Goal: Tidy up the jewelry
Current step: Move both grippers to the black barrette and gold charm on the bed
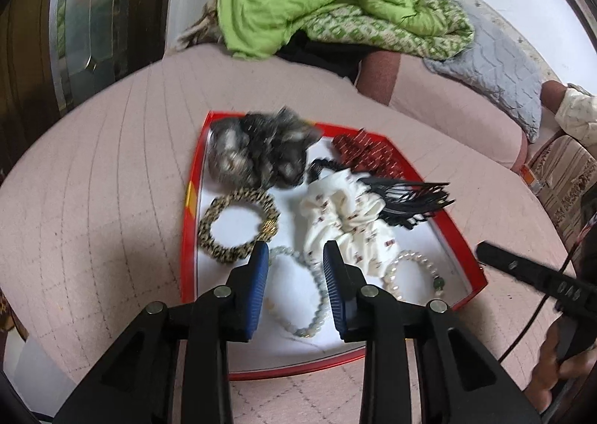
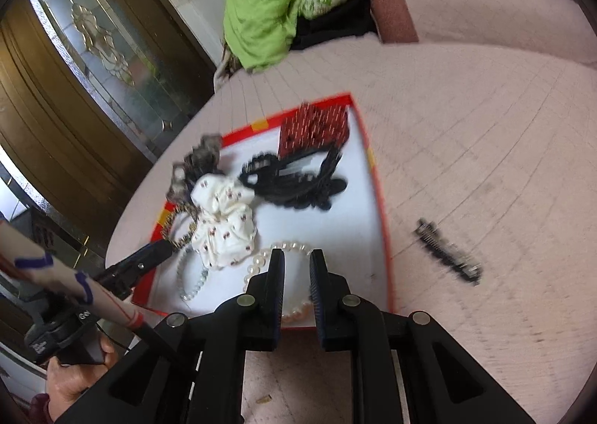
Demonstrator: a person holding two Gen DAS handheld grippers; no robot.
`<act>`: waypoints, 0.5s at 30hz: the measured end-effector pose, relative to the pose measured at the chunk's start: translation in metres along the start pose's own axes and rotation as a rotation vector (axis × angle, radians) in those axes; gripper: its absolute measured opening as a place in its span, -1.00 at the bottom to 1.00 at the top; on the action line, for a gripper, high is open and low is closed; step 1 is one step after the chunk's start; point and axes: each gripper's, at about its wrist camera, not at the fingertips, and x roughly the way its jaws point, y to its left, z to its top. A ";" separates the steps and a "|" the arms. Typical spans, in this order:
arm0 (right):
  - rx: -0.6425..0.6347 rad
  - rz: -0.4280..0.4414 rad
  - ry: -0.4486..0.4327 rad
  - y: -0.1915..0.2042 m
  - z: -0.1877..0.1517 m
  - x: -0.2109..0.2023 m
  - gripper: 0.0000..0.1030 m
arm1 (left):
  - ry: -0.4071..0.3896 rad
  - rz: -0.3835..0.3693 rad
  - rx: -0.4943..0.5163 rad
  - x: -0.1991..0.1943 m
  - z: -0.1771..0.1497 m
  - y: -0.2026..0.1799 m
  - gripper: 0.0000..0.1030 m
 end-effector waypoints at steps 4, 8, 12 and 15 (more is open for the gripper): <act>0.019 -0.020 -0.079 -0.024 0.007 -0.041 -0.71 | -0.042 -0.008 0.045 -0.009 0.002 -0.018 -0.44; 0.080 -0.072 -0.148 -0.066 0.011 -0.082 -0.69 | -0.055 -0.048 0.099 -0.013 0.001 -0.045 -0.44; 0.174 -0.146 -0.196 -0.121 0.009 -0.117 -0.68 | -0.020 -0.118 0.147 -0.010 0.000 -0.080 -0.44; 0.261 -0.179 -0.222 -0.158 0.003 -0.135 -0.68 | 0.034 -0.221 0.157 -0.005 -0.002 -0.115 -0.44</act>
